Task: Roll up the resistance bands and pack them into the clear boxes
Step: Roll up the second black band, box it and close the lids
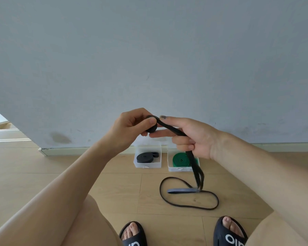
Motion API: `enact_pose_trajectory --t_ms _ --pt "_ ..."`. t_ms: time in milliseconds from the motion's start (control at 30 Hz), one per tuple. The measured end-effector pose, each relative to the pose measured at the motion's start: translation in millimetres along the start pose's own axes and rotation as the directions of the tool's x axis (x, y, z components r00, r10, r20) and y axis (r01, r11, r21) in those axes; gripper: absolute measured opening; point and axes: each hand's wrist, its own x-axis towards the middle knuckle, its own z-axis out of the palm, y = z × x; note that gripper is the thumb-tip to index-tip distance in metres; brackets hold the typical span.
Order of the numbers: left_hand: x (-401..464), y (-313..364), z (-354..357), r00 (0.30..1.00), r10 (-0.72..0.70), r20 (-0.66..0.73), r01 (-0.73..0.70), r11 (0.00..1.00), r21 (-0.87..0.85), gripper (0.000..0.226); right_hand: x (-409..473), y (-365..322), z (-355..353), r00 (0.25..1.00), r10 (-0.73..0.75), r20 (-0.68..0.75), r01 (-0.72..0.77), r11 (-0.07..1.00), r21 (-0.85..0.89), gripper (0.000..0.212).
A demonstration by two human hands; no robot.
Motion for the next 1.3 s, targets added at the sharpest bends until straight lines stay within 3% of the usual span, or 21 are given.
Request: enact_pose_trajectory --t_ms 167,300,433,567,633,833,933,1033,1133,1200,1300 --pt "-2.2 4.1 5.2 0.999 0.032 -0.04 -0.031 0.999 0.02 0.018 -1.5 1.2 1.6 0.996 -0.014 0.094 0.0 0.988 0.154 0.026" --pt "-0.6 1.1 5.9 0.997 0.057 -0.057 -0.057 0.998 0.008 0.018 2.2 -0.7 -2.5 0.998 -0.04 0.056 0.03 0.986 0.162 0.015" --pt "-4.0 0.1 1.4 0.998 0.037 0.055 -0.049 0.969 0.241 0.01 6.9 6.4 -3.9 0.999 -0.013 -0.04 0.015 0.998 0.06 0.01" --pt "-8.5 3.4 4.6 0.989 0.08 0.128 -0.129 0.889 0.439 0.034 7.1 9.5 -1.5 0.993 -0.025 -0.116 0.008 0.989 -0.149 0.027" --pt "-8.1 3.7 4.1 0.989 0.09 0.119 -0.131 0.903 0.408 0.023 5.1 6.7 -1.5 0.994 -0.029 -0.108 0.009 0.984 -0.178 0.036" --pt "-8.8 7.2 -0.1 0.994 0.068 0.091 -0.088 0.968 0.236 0.014 -4.1 -4.3 -2.8 0.985 0.027 0.168 -0.018 0.998 -0.059 0.025" --pt "-7.4 5.6 -2.1 0.995 0.081 0.058 -0.09 0.981 0.174 0.012 -2.7 -3.5 -2.1 0.987 0.005 0.158 -0.005 1.0 -0.004 0.018" --pt "-8.7 2.8 -3.8 0.994 0.075 0.078 -0.092 0.961 0.26 0.009 0.6 -1.0 -2.1 0.997 -0.013 0.081 0.023 0.993 -0.119 0.02" --pt "-10.5 3.0 -0.6 0.985 0.104 0.135 -0.15 0.906 0.395 0.021 1.7 4.1 -2.5 0.999 -0.031 -0.012 0.028 0.977 -0.209 0.036" --pt "-10.4 2.7 0.6 0.985 0.114 0.129 -0.156 0.907 0.39 0.029 1.7 5.1 -0.8 0.999 -0.029 -0.033 0.022 0.981 -0.195 0.046" --pt "-10.5 3.1 -2.0 0.989 0.084 0.119 -0.116 0.947 0.299 0.015 -0.7 -0.8 -1.5 0.998 0.03 0.048 -0.022 0.988 -0.155 0.054"
